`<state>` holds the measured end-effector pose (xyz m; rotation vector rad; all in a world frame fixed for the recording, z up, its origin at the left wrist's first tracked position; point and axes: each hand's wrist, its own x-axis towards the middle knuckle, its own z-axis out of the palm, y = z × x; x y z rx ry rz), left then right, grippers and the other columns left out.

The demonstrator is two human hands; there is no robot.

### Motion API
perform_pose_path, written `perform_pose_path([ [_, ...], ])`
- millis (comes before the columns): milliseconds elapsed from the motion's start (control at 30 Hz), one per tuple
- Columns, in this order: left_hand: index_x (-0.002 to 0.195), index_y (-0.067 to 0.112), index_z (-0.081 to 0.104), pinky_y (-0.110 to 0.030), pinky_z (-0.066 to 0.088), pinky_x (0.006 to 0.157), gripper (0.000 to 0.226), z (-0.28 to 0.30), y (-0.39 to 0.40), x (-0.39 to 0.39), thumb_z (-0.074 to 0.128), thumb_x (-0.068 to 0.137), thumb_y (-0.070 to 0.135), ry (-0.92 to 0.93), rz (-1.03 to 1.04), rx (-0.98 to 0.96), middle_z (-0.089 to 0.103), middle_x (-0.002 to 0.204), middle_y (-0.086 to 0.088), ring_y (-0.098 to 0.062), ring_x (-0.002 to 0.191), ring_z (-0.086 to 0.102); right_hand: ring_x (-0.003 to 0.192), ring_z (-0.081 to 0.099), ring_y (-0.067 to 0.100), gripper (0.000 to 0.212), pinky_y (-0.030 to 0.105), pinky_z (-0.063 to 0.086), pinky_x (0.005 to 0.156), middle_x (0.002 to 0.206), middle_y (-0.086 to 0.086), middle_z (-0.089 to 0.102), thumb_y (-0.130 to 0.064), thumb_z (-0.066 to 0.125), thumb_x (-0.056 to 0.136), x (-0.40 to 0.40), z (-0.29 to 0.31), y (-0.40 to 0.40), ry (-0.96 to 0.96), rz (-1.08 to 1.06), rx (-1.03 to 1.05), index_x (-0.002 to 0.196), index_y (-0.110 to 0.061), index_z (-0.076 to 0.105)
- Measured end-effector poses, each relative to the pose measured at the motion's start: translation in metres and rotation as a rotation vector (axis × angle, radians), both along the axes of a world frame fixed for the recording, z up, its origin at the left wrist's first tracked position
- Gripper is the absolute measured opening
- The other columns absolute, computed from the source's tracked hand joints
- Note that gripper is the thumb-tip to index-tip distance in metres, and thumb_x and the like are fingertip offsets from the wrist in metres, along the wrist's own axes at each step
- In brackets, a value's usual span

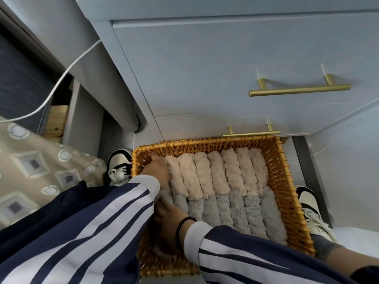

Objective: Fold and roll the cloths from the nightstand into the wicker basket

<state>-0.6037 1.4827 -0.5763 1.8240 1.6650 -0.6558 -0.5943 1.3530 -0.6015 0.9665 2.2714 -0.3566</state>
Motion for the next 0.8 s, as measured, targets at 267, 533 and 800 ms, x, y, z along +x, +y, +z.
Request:
perform_pose_path([
  [267,0.128,0.004,0.028,-0.045,0.042,0.094,0.035,-0.007,-0.016,0.003,0.038,0.096,0.016,-0.131,0.151,0.109,0.056,0.125,-0.02,-0.038,0.114,0.056,0.147,-0.003,0.035,0.065,0.059,0.0,0.115,0.161,0.007,0.003,-0.044,0.027,0.101,-0.02,-0.027,-0.011,-0.16,0.01,0.061,0.154,-0.017,0.001],
  [533,0.13,0.0,0.028,-0.038,0.042,0.088,0.047,-0.014,-0.008,-0.001,0.037,0.098,0.032,-0.133,0.223,-0.045,0.055,0.124,-0.02,-0.038,0.112,0.055,0.142,0.02,0.034,0.058,0.052,0.0,0.118,0.147,0.01,0.041,-0.046,0.055,0.089,-0.008,-0.02,-0.003,0.264,-0.311,-0.077,0.14,-0.018,0.047],
  [800,0.14,0.001,0.019,-0.04,0.038,0.1,0.055,0.007,-0.043,-0.013,0.043,0.097,0.025,-0.22,0.228,0.055,0.039,0.141,-0.022,-0.039,0.122,0.047,0.094,0.057,0.03,0.034,0.036,0.053,0.074,0.1,0.011,0.063,-0.013,0.039,0.076,0.053,0.015,-0.049,0.799,-1.039,0.15,0.093,-0.006,0.068],
])
